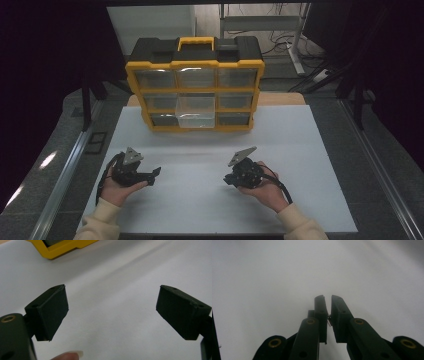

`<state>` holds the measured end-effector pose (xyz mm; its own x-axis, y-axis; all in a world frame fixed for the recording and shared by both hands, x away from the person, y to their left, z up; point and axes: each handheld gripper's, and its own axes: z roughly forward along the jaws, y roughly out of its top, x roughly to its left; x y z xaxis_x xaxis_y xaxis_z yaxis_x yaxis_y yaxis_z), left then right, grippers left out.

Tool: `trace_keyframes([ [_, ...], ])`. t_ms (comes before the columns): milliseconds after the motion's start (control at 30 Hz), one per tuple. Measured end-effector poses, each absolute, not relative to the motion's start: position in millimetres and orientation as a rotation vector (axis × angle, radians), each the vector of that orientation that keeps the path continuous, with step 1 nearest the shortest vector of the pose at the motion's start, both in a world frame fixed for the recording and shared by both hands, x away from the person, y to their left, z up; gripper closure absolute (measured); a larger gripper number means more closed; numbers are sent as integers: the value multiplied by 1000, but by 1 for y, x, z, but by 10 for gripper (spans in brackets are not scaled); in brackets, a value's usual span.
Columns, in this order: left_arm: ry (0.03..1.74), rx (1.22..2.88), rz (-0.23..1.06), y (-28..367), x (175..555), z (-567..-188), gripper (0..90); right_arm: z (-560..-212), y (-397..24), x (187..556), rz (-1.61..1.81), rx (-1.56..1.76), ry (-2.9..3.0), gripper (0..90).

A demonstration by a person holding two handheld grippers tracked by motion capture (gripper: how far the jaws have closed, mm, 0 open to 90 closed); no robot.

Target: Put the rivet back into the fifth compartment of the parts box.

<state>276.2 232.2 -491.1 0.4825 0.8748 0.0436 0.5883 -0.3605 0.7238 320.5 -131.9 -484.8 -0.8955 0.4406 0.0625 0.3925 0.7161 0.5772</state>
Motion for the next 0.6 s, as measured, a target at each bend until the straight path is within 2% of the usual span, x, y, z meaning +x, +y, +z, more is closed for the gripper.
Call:
trace_keyframes([
  [600, 1208, 2084, 569, 232, 277, -492, 113, -456, -137, 326, 1040, 715, 2777, 835],
])
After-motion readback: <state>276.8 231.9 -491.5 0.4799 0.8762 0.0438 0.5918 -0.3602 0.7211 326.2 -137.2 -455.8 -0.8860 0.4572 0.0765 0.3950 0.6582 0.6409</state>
